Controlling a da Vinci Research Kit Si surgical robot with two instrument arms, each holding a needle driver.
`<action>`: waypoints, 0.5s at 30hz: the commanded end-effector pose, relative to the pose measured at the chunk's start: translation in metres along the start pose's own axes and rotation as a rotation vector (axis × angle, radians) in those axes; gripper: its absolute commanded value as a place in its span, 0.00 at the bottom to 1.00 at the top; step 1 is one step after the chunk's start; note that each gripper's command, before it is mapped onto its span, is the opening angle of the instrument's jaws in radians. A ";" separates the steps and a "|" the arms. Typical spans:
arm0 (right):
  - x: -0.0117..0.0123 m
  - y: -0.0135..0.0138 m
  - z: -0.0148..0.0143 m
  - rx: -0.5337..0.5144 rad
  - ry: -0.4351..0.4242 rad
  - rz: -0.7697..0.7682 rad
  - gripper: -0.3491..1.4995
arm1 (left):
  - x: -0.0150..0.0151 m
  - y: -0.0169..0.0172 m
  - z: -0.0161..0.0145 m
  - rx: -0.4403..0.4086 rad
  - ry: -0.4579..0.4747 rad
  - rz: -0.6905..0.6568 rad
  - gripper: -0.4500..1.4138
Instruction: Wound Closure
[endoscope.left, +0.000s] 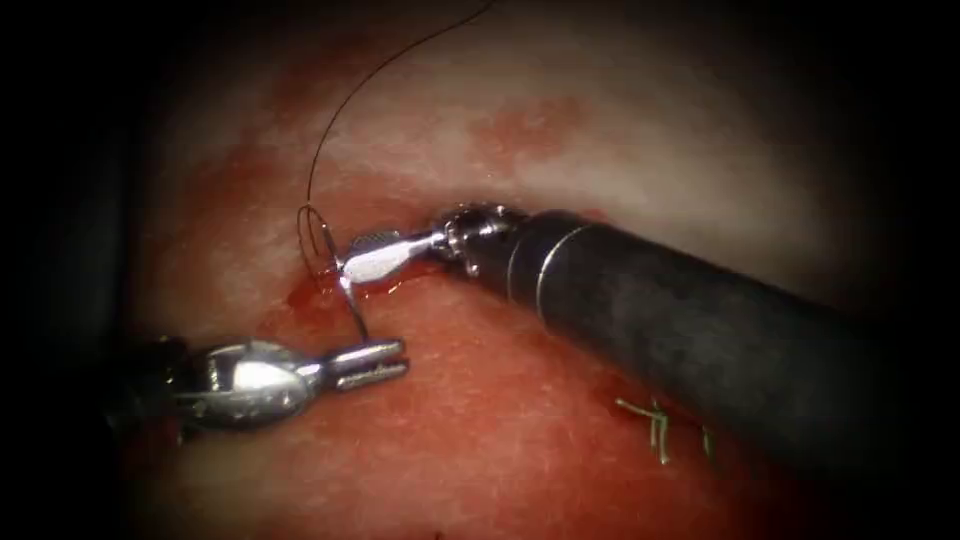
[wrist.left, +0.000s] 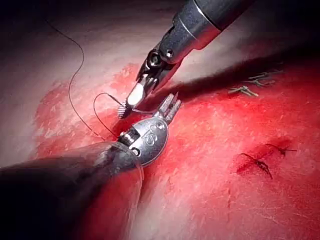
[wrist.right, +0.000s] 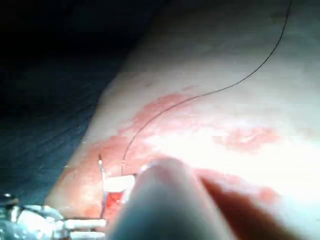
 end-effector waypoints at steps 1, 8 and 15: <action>0.0004 -0.0002 0.0007 0.005 -0.004 -0.002 0.72 | -0.0007 0.0003 0.0006 -0.002 0.001 0.000 0.00; 0.0006 -0.0007 0.0000 0.014 -0.002 0.003 0.73 | -0.0008 0.0005 0.0004 -0.004 0.005 0.003 0.00; 0.0002 -0.0009 0.0012 0.038 -0.011 -0.001 0.72 | -0.0008 0.0006 0.0004 -0.007 0.005 0.003 0.00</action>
